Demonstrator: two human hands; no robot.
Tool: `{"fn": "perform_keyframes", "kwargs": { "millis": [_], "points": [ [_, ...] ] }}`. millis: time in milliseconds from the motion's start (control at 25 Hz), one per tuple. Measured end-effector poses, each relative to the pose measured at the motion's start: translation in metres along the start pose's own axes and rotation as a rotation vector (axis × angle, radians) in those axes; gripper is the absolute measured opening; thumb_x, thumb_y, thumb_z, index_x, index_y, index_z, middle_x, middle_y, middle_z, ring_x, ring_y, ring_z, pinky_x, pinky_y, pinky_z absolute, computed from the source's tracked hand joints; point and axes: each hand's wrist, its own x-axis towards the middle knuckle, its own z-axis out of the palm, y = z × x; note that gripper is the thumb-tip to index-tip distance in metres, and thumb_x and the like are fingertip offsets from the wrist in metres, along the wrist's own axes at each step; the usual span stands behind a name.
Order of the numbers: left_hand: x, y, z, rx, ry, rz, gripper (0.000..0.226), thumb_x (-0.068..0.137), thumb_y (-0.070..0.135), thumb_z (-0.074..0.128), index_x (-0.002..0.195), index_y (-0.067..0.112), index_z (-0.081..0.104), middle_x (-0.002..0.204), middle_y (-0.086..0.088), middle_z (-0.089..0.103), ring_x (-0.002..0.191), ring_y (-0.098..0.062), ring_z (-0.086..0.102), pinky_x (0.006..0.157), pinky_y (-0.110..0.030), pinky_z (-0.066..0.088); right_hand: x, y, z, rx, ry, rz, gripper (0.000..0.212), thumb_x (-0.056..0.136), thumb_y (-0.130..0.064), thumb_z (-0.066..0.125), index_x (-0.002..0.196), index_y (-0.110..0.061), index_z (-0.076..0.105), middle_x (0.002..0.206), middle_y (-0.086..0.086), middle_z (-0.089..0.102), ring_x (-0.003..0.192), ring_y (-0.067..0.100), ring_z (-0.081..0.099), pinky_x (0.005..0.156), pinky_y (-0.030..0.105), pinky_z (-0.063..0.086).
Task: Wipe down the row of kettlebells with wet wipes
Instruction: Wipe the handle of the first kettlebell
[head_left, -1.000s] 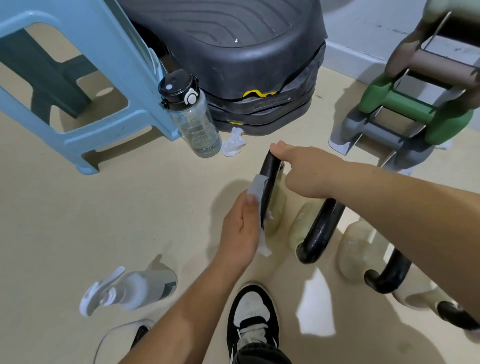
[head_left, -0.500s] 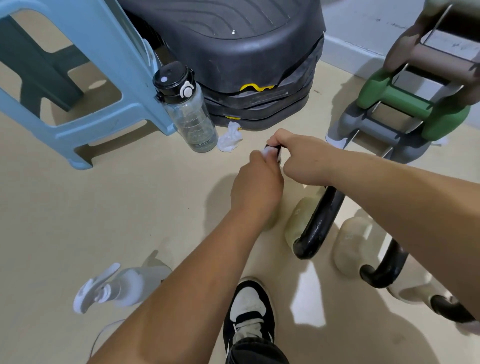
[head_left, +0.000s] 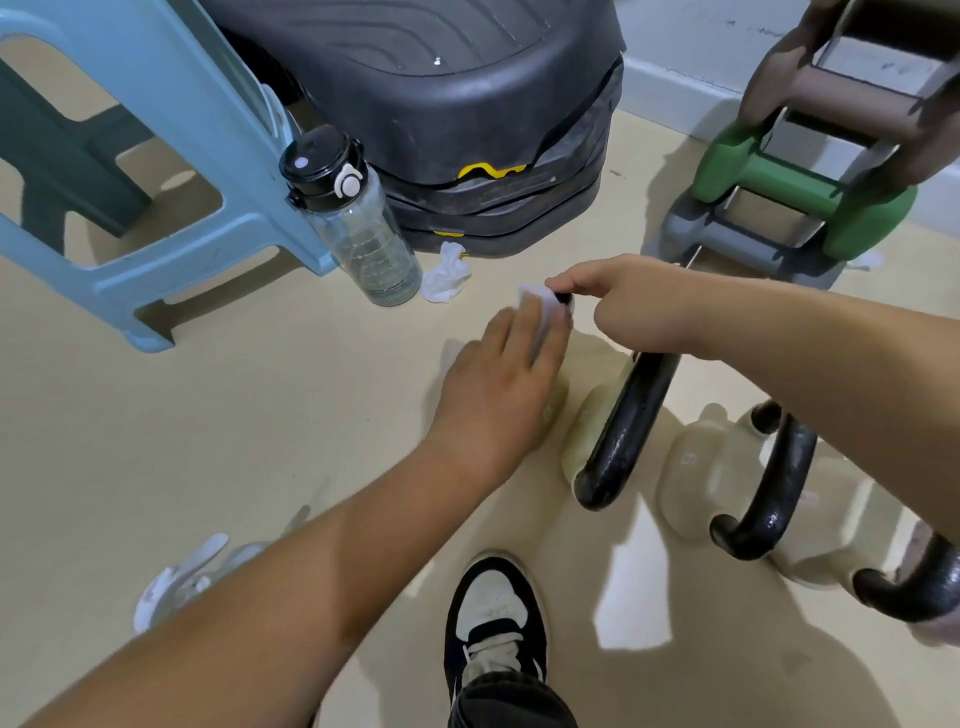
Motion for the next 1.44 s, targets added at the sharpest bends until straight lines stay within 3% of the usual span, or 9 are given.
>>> {"fn": "perform_keyframes", "kwargs": {
  "millis": [160, 320, 480, 640, 760, 920, 1160, 1320, 1440],
  "points": [
    [0.061, 0.010, -0.006, 0.290, -0.389, 0.223, 0.055, 0.097, 0.013, 0.026, 0.145, 0.005, 0.052, 0.150, -0.021, 0.045, 0.138, -0.044, 0.040, 0.102, -0.048, 0.043, 0.003, 0.014, -0.003, 0.044, 0.233, 0.093, 0.055, 0.090, -0.007, 0.042, 0.142, -0.020, 0.052, 0.144, 0.004, 0.056, 0.132, 0.025, 0.051, 0.109, 0.039, 0.044],
    [0.113, 0.033, -0.001, 0.421, -0.703, 0.278, 0.029, 0.102, 0.030, 0.047, 0.123, 0.032, 0.067, 0.120, 0.002, 0.063, 0.117, -0.027, 0.050, 0.094, -0.039, 0.046, 0.007, 0.021, -0.020, 0.011, 0.262, 0.139, 0.061, 0.086, -0.002, 0.041, 0.142, -0.022, 0.053, 0.145, 0.004, 0.054, 0.131, 0.024, 0.051, 0.104, 0.033, 0.043],
    [0.090, 0.018, -0.011, 0.027, -0.432, -0.001, 0.038, 0.094, 0.008, 0.049, 0.129, 0.020, 0.058, 0.120, -0.006, 0.055, 0.105, -0.033, 0.056, 0.068, -0.037, 0.039, 0.005, 0.023, -0.019, -0.002, 0.254, 0.142, 0.056, 0.087, -0.005, 0.043, 0.138, -0.023, 0.057, 0.142, 0.003, 0.056, 0.128, 0.024, 0.053, 0.103, 0.032, 0.045],
    [0.039, 0.009, -0.023, -0.215, -0.383, -0.280, 0.075, 0.094, 0.013, 0.054, 0.157, 0.034, 0.019, 0.111, -0.007, 0.039, 0.072, -0.031, 0.050, 0.055, -0.036, 0.035, 0.002, 0.025, -0.007, -0.026, 0.227, 0.101, 0.056, 0.085, -0.006, 0.045, 0.135, -0.024, 0.058, 0.142, 0.003, 0.056, 0.129, 0.024, 0.052, 0.108, 0.036, 0.044],
    [0.039, 0.010, -0.024, -0.154, -0.402, -0.268, 0.077, 0.097, 0.018, 0.052, 0.159, 0.036, 0.011, 0.103, -0.005, 0.031, 0.071, -0.030, 0.052, 0.054, -0.035, 0.035, 0.004, 0.025, -0.001, -0.023, 0.224, 0.079, 0.056, 0.085, -0.006, 0.045, 0.137, -0.024, 0.057, 0.142, 0.003, 0.055, 0.128, 0.024, 0.052, 0.107, 0.039, 0.044],
    [0.089, 0.009, -0.020, -0.123, -0.492, -0.233, 0.043, 0.105, 0.046, 0.027, 0.137, 0.026, 0.048, 0.106, -0.009, 0.050, 0.083, -0.031, 0.050, 0.069, -0.038, 0.042, 0.010, 0.028, 0.005, 0.042, 0.289, 0.111, 0.049, 0.089, -0.014, 0.053, 0.136, -0.025, 0.056, 0.141, 0.003, 0.056, 0.126, 0.024, 0.053, 0.106, 0.038, 0.045],
    [0.130, 0.022, -0.015, 0.030, -0.734, -0.211, 0.029, 0.093, 0.012, 0.061, 0.121, 0.015, 0.064, 0.085, -0.002, 0.047, 0.089, -0.029, 0.054, 0.068, -0.035, 0.045, 0.012, 0.031, -0.005, 0.053, 0.276, 0.163, 0.054, 0.084, -0.008, 0.048, 0.134, -0.024, 0.059, 0.137, 0.003, 0.059, 0.121, 0.025, 0.058, 0.102, 0.039, 0.050],
    [0.085, 0.017, -0.017, -0.116, -0.480, -0.228, 0.051, 0.091, 0.008, 0.059, 0.139, 0.019, 0.045, 0.109, -0.010, 0.050, 0.080, -0.033, 0.054, 0.061, -0.036, 0.038, 0.010, 0.028, -0.006, 0.038, 0.239, 0.146, 0.052, 0.083, -0.005, 0.047, 0.129, -0.023, 0.062, 0.134, 0.002, 0.061, 0.121, 0.024, 0.058, 0.102, 0.036, 0.049],
    [0.037, 0.014, -0.018, -0.214, -0.351, -0.303, 0.073, 0.095, 0.013, 0.053, 0.154, 0.032, 0.014, 0.105, -0.006, 0.041, 0.069, -0.030, 0.046, 0.057, -0.036, 0.036, 0.010, 0.026, 0.001, 0.036, 0.224, 0.085, 0.052, 0.085, -0.010, 0.048, 0.135, -0.023, 0.058, 0.138, 0.003, 0.057, 0.124, 0.024, 0.055, 0.105, 0.038, 0.047]
  ]
}}
